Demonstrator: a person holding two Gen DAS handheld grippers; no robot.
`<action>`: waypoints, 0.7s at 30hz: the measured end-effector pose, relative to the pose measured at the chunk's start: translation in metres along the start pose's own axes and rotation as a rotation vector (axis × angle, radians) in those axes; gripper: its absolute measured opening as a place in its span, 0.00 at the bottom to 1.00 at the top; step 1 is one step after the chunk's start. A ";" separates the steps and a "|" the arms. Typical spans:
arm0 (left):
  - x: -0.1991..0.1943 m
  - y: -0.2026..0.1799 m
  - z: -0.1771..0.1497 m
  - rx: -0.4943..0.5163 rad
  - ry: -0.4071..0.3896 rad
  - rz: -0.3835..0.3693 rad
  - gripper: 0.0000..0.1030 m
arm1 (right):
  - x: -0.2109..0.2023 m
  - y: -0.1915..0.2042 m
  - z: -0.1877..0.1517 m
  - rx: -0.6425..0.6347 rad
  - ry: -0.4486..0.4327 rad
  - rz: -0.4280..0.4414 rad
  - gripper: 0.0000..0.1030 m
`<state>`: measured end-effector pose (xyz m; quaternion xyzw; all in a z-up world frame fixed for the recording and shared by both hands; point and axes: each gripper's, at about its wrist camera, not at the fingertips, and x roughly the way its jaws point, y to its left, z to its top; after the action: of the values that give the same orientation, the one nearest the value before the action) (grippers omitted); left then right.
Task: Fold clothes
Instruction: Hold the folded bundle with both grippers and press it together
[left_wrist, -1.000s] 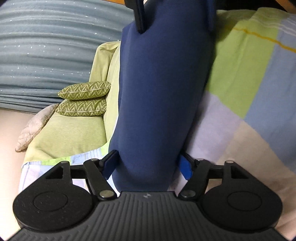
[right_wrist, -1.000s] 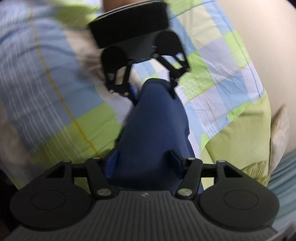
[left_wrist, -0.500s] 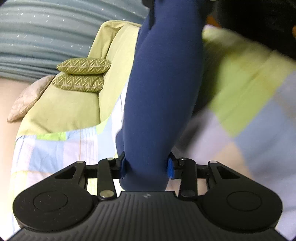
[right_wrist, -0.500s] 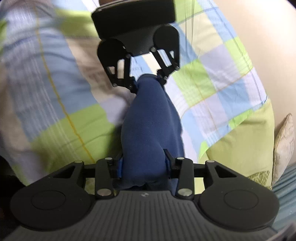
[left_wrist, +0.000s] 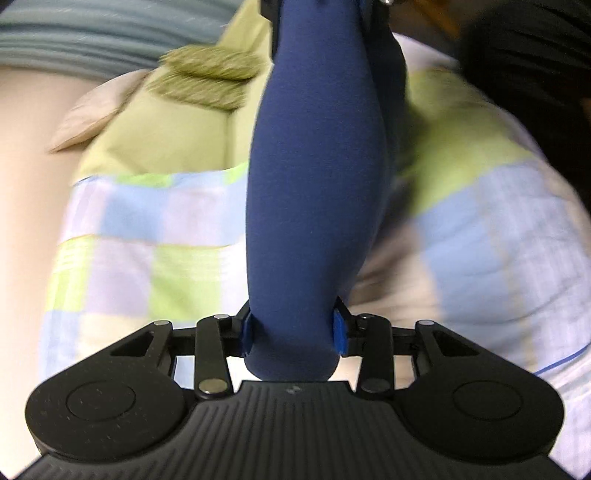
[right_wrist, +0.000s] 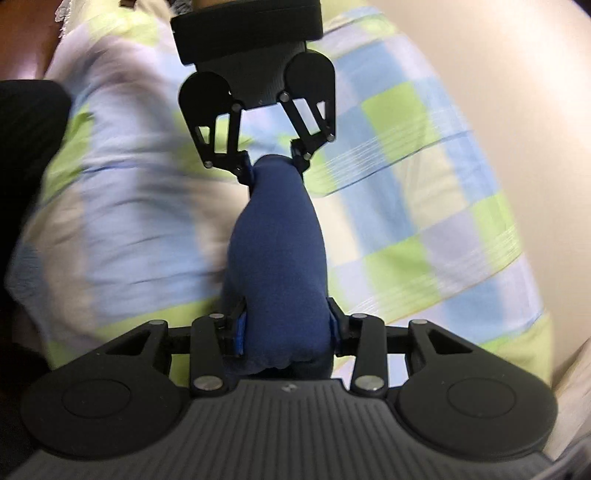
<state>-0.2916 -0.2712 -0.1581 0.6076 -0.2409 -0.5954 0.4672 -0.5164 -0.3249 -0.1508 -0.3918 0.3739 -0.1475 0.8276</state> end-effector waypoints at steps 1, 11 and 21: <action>-0.008 0.008 0.001 -0.012 0.021 0.037 0.44 | 0.000 -0.008 0.003 -0.003 -0.016 -0.017 0.33; -0.016 -0.083 -0.007 -0.213 0.128 -0.195 0.46 | 0.032 0.063 -0.016 0.020 -0.036 0.126 0.35; -0.020 -0.100 -0.005 -0.278 0.138 -0.189 0.46 | 0.038 0.126 -0.002 -0.052 0.069 0.074 0.52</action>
<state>-0.3168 -0.2079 -0.2341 0.5965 -0.0655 -0.6209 0.5043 -0.4985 -0.2646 -0.2663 -0.3937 0.4200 -0.1206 0.8087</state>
